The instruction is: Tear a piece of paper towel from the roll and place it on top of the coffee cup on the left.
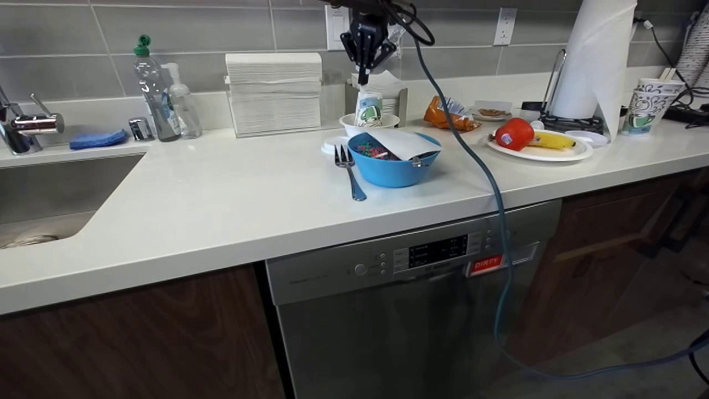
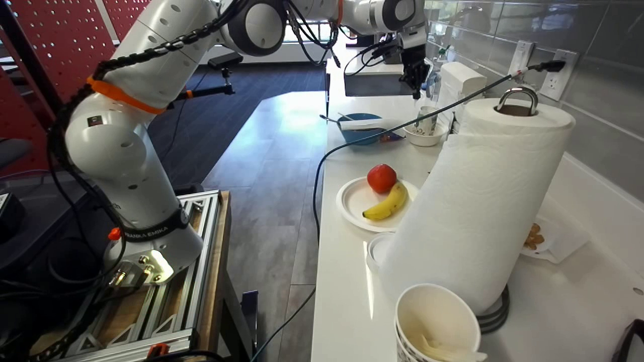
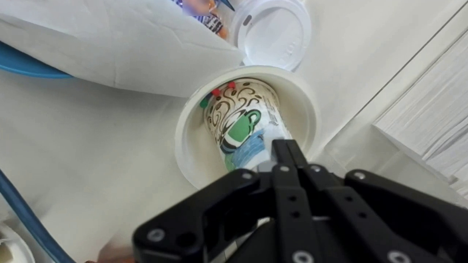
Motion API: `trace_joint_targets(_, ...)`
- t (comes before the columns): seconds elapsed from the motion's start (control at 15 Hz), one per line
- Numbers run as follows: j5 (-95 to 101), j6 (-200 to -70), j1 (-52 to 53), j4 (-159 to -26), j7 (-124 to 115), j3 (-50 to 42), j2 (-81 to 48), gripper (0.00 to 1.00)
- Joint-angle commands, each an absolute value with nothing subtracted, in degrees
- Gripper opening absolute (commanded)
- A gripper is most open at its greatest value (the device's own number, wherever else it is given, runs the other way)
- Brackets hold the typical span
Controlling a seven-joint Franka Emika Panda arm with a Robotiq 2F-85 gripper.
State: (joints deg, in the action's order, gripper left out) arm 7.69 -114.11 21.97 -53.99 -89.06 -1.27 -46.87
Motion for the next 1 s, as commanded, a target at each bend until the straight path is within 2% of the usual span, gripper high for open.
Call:
trace_joint_targets(0.0, 9.1, -113.2, 22.8, -48.6, -91.6, -3.0, -50.9, 0.0)
trace_joint_targets(0.07, 8.8, -112.9, 22.8, -48.1, -91.3, -3.0, -51.2, 0.26)
trace_joint_targets(0.13, 8.6, -112.7, 22.7, -47.7, -91.1, -2.9, -51.4, 0.27)
trace_joint_targets(0.2, 8.5, -112.5, 22.7, -47.1, -91.1, -2.9, -51.7, 0.32)
trace_joint_targets(0.73, 7.6, -110.8, 22.0, -45.6, -91.0, -2.6, -51.4, 0.93)
trace_joint_targets(0.8, 7.6, -110.6, 22.0, -45.4, -91.0, -2.6, -51.4, 0.99)
trace_joint_targets(0.93, 7.7, -110.7, 21.9, -45.1, -91.2, -2.6, -51.7, 1.0)
